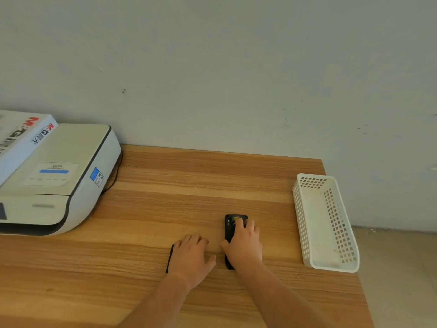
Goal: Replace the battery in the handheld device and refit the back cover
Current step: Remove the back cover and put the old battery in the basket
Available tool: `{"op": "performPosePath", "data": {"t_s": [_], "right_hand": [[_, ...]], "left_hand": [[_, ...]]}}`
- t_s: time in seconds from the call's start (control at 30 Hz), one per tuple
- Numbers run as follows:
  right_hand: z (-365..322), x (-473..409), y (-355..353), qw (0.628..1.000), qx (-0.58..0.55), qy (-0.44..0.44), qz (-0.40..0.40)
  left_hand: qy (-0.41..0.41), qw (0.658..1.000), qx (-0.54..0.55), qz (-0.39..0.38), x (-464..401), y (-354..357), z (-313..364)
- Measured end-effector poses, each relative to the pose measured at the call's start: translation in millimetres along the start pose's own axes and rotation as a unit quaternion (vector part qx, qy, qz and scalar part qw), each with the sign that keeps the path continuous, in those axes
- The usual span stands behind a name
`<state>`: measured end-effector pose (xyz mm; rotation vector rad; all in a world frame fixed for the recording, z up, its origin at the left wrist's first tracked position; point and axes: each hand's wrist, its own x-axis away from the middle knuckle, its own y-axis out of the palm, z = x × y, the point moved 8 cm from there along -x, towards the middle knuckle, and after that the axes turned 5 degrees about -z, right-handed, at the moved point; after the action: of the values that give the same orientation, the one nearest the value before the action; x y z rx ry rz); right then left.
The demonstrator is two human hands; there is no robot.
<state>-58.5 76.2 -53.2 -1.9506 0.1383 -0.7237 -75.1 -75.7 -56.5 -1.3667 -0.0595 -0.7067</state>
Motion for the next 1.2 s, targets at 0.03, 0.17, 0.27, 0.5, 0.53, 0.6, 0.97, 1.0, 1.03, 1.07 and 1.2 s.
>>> {"op": "performPosePath", "data": {"t_s": [0.03, 0.17, 0.27, 0.5, 0.53, 0.6, 0.97, 1.0, 1.03, 1.07, 1.2], "right_hand": [[1, 0, -4, 1.0, -0.009, -0.001, 0.002], [17, 2, -23, 0.999, -0.043, -0.006, 0.005], [38, 2, -42, 0.998, -0.061, 0.005, 0.011], [76, -3, -76, 0.997, -0.053, 0.038, 0.039], [79, -4, -74, 0.997, -0.049, 0.043, 0.033], [85, -4, -65, 0.998, -0.029, 0.049, 0.013], [108, -7, -27, 0.997, 0.034, 0.062, -0.035], [108, -8, -26, 0.997, 0.034, 0.059, -0.03], [108, -9, -26, 0.998, 0.035, 0.054, -0.027], [108, -9, -25, 0.998, 0.036, 0.05, -0.024], [105, -9, -28, 0.999, 0.038, 0.037, -0.011]], "left_hand": [[-0.001, 1.0, 0.001, 0.002, 0, -1, 0], [-0.004, 1.0, -0.001, -0.002, -3, -7, 5], [0.0, 1.0, 0.0, -0.009, -7, -14, 13], [0.001, 1.0, -0.008, -0.025, -16, -22, 34], [-0.001, 1.0, -0.007, -0.028, -17, -21, 36], [-0.004, 0.999, -0.005, -0.033, -17, -17, 38], [-0.015, 0.999, 0.004, -0.05, -9, -1, 35], [-0.015, 0.999, 0.005, -0.049, -9, -1, 34], [-0.015, 0.999, 0.005, -0.047, -9, -1, 34], [-0.014, 0.999, 0.005, -0.046, -9, -1, 34], [-0.016, 0.999, 0.007, -0.044, -9, -2, 33]]}}
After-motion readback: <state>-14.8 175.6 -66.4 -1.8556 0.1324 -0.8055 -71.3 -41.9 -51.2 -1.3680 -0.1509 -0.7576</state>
